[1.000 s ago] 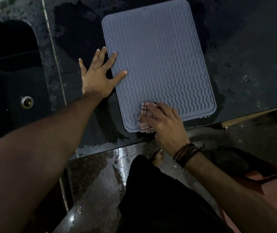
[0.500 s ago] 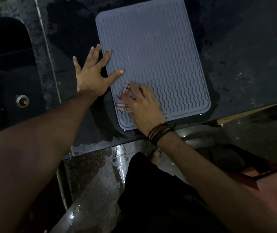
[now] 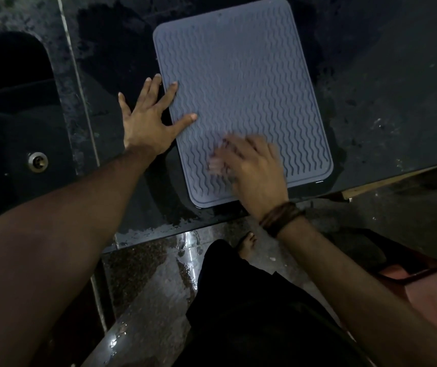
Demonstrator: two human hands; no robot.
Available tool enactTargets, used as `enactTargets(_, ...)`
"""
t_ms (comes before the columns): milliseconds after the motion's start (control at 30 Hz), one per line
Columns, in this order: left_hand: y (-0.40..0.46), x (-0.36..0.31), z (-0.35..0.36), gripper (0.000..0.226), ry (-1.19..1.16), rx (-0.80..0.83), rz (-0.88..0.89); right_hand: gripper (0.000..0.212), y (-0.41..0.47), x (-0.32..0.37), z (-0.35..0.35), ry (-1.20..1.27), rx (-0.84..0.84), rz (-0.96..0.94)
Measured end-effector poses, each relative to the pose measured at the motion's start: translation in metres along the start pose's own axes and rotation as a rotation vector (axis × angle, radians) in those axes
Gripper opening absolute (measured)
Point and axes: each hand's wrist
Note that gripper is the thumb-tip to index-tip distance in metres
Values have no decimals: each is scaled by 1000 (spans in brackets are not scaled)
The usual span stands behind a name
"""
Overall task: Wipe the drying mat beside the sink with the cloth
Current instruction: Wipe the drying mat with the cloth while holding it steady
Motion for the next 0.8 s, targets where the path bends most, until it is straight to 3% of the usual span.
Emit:
enactTargets(200, 0, -2, 0, 88, 2, -8, -11, 46, 69, -7, 16, -94, 135, -4)
enactTargets(567, 1, -2, 1, 87, -1, 1, -25, 51, -49, -28, 23, -77, 81, -77)
enactTargets(800, 3, 2, 5, 85, 17, -20, -17, 45, 28, -10, -5, 34, -56, 20)
Point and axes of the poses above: each hand's wrist, its own y-axis towards the middle knuckle, its own z-axis out of the palm, x = y × z, and after that the axes turned 5 degrees about -y, right-handed
